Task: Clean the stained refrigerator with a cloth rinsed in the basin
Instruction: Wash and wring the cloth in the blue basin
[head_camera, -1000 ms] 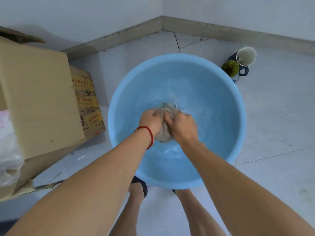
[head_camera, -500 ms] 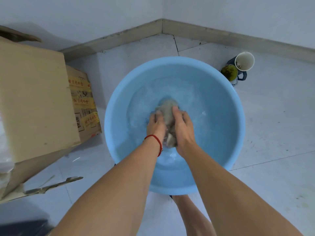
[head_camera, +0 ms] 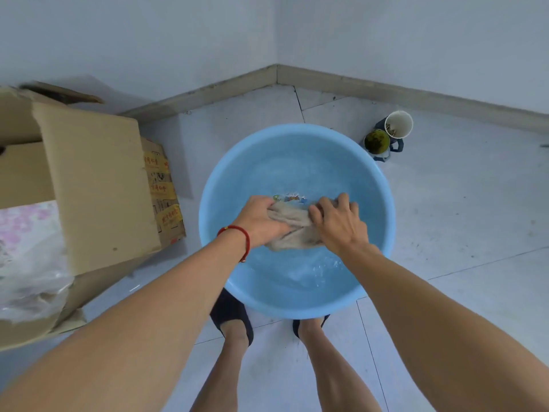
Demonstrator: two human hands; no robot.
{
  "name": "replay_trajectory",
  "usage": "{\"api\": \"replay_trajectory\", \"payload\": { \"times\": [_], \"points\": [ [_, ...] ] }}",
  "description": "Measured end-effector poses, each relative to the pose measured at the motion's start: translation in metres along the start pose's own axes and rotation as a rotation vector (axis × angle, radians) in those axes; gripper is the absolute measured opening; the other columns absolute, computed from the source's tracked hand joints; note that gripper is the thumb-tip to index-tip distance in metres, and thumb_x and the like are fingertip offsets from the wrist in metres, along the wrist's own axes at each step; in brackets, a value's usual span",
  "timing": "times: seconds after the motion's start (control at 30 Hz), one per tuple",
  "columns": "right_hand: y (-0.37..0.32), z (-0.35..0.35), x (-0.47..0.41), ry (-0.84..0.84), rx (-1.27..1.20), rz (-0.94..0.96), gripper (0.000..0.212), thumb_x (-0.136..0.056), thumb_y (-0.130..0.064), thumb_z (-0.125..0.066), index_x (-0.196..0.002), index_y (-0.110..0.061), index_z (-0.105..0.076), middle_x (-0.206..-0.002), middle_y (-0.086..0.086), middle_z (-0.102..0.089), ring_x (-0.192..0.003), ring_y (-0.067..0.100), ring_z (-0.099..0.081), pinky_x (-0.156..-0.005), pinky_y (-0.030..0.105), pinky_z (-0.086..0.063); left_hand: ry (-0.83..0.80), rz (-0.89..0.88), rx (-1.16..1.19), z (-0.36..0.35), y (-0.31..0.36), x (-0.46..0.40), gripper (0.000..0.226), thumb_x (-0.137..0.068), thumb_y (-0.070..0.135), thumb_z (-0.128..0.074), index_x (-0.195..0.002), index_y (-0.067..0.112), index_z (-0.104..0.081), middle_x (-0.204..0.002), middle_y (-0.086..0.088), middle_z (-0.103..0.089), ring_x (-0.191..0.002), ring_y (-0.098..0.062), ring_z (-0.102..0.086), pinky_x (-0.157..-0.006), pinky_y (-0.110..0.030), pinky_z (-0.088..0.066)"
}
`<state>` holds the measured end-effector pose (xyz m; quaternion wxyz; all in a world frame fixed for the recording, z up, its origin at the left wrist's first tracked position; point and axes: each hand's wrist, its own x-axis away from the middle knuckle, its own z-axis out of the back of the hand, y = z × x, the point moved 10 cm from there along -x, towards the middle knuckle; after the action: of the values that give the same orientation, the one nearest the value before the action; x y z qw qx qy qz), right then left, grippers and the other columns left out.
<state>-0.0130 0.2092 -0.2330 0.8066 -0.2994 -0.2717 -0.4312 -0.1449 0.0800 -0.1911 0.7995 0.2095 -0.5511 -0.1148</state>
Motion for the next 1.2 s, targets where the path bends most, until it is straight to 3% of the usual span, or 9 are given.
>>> {"api": "replay_trajectory", "payload": {
  "times": [0.07, 0.17, 0.27, 0.4, 0.47, 0.57, 0.87, 1.07, 1.2],
  "points": [
    [0.002, 0.01, 0.016, 0.003, 0.002, 0.055, 0.031, -0.108, -0.042, -0.039, -0.137, -0.035, -0.05, -0.157, 0.008, -0.024, -0.136, 0.038, -0.032, -0.096, 0.056, -0.044, -0.019, -0.067, -0.053, 0.005, 0.012, 0.016, 0.028, -0.065, 0.024, -0.078, -0.082, 0.017, -0.058, -0.079, 0.0, -0.061, -0.075, -0.02, -0.058, -0.073, -0.036, -0.055],
    [-0.022, 0.021, 0.052, -0.05, -0.13, 0.29, 0.089, -0.092, -0.004, -0.059, -0.161, -0.041, -0.018, -0.171, 0.005, -0.005, -0.151, 0.037, -0.021, -0.113, 0.055, -0.038, -0.018, -0.204, -0.144, 0.009, 0.041, 0.043, 0.03, -0.078, 0.015, -0.078, -0.076, 0.022, -0.049, -0.074, 0.004, -0.056, -0.069, -0.019, -0.053, -0.066, -0.03, -0.048],
    [-0.053, 0.022, 0.079, -0.127, -0.301, 0.412, 0.111, -0.081, -0.009, -0.081, -0.163, -0.034, -0.01, -0.173, 0.001, 0.002, -0.16, 0.023, -0.003, -0.125, 0.041, -0.023, -0.09, -0.278, -0.067, 0.007, 0.07, 0.072, 0.024, -0.08, 0.008, -0.076, -0.082, 0.017, -0.053, -0.072, 0.005, -0.054, -0.064, -0.015, -0.051, -0.064, -0.028, -0.046],
    [-0.072, 0.031, 0.085, -0.072, -0.572, 0.364, 0.093, -0.076, -0.022, -0.091, -0.154, -0.023, -0.04, -0.156, -0.007, -0.041, -0.152, 0.008, -0.03, -0.118, 0.026, -0.032, -0.165, -0.205, 0.265, 0.021, 0.08, 0.104, 0.022, -0.079, -0.005, -0.073, -0.09, 0.011, -0.063, -0.079, -0.008, -0.062, -0.075, -0.021, -0.06, -0.075, -0.041, -0.057],
    [-0.068, 0.043, 0.087, -0.055, -0.719, 0.293, 0.057, -0.08, -0.013, -0.087, -0.125, -0.033, -0.059, -0.118, -0.01, -0.067, -0.106, -0.012, -0.06, -0.086, 0.01, -0.048, -0.126, -0.161, 0.407, 0.042, 0.075, 0.118, 0.021, -0.081, -0.01, -0.072, -0.096, 0.004, -0.067, -0.09, -0.015, -0.067, -0.088, -0.026, -0.068, -0.084, -0.046, -0.061],
    [-0.065, 0.059, 0.09, -0.026, -0.631, 0.256, 0.037, -0.082, -0.009, -0.081, -0.095, -0.028, -0.053, -0.081, -0.008, -0.062, -0.065, -0.003, -0.057, -0.052, 0.015, -0.043, 0.0, -0.079, 0.627, 0.072, 0.054, 0.13, 0.021, -0.088, -0.011, -0.066, -0.109, -0.01, -0.064, -0.103, -0.021, -0.072, -0.099, -0.03, -0.073, -0.082, -0.04, -0.063],
    [-0.07, 0.11, 0.114, -0.107, -0.857, 0.256, 0.027, -0.081, 0.006, -0.068, -0.097, -0.016, -0.069, -0.09, 0.008, -0.068, -0.074, 0.013, -0.061, -0.068, 0.029, -0.052, 0.099, 0.088, 0.625, 0.052, 0.003, 0.122, 0.055, -0.089, -0.02, -0.052, -0.134, 0.012, -0.053, -0.13, -0.019, -0.054, -0.095, -0.028, -0.068, -0.067, -0.04, -0.064],
    [-0.088, 0.119, 0.129, -0.37, -1.243, 0.281, 0.037, -0.088, 0.016, -0.055, -0.121, -0.001, -0.054, -0.111, 0.025, -0.069, -0.096, 0.033, -0.07, -0.093, 0.05, -0.06, -0.376, -0.271, 0.366, 0.001, 0.067, 0.129, 0.086, -0.07, -0.009, -0.064, -0.138, 0.041, -0.05, -0.122, -0.015, -0.06, -0.101, -0.02, -0.056, -0.078, -0.043, -0.048],
    [-0.087, 0.12, 0.14, -0.577, -1.395, 0.259, 0.058, -0.076, 0.009, -0.057, -0.13, -0.011, -0.053, -0.117, 0.021, -0.068, -0.108, 0.035, -0.067, -0.098, 0.047, -0.055, -0.169, -0.354, 0.236, 0.016, 0.085, 0.121, 0.058, -0.071, 0.009, -0.084, -0.122, 0.027, -0.063, -0.113, -0.009, -0.072, -0.104, -0.021, -0.071, -0.089, -0.05, -0.06]
  ]
}}
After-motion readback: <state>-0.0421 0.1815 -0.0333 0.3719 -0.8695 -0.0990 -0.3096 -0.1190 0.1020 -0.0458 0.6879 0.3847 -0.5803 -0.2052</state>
